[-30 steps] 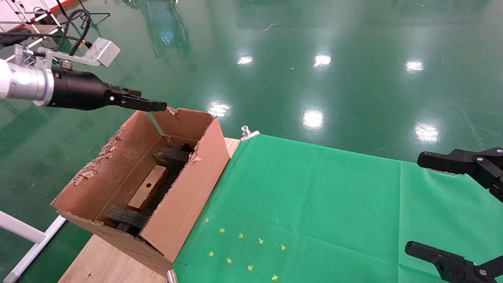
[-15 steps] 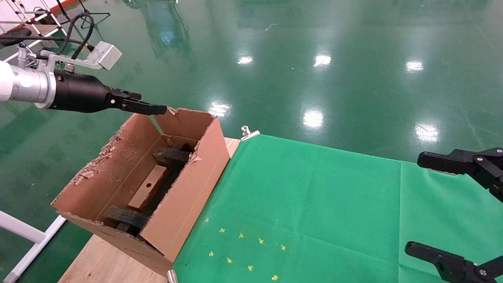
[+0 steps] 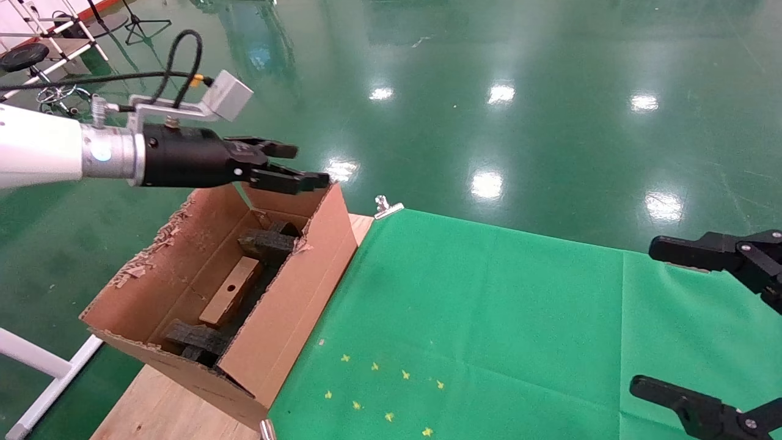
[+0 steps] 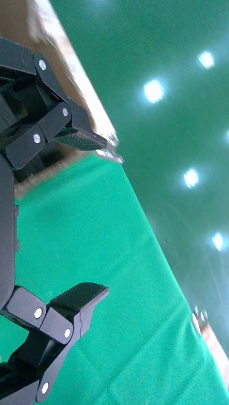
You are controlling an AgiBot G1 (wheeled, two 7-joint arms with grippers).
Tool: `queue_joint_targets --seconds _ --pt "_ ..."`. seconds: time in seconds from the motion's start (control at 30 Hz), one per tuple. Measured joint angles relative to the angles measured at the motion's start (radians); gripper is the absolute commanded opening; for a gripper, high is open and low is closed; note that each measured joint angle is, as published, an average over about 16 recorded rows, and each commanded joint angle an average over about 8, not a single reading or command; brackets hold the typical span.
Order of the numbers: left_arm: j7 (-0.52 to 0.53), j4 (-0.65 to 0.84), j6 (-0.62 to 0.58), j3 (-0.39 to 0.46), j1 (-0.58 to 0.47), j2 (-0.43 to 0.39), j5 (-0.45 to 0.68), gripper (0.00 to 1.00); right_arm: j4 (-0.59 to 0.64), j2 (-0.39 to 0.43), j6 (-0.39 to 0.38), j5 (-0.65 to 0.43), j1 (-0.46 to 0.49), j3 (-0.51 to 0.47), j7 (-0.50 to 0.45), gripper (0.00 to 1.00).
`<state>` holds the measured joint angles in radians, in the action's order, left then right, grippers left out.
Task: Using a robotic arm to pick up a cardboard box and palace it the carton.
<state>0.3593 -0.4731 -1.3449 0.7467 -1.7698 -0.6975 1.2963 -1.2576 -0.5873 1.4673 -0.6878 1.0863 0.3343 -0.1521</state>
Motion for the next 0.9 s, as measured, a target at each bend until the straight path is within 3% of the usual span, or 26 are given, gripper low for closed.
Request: queue_joint_targets --seconds 0.9 --pt "-0.108 -0.511 -0.095 -0.294 0.438 0.054 -0.356 1.00 0.000 0.000 0.000 0.000 0.000 0.000 0.000 1.00"
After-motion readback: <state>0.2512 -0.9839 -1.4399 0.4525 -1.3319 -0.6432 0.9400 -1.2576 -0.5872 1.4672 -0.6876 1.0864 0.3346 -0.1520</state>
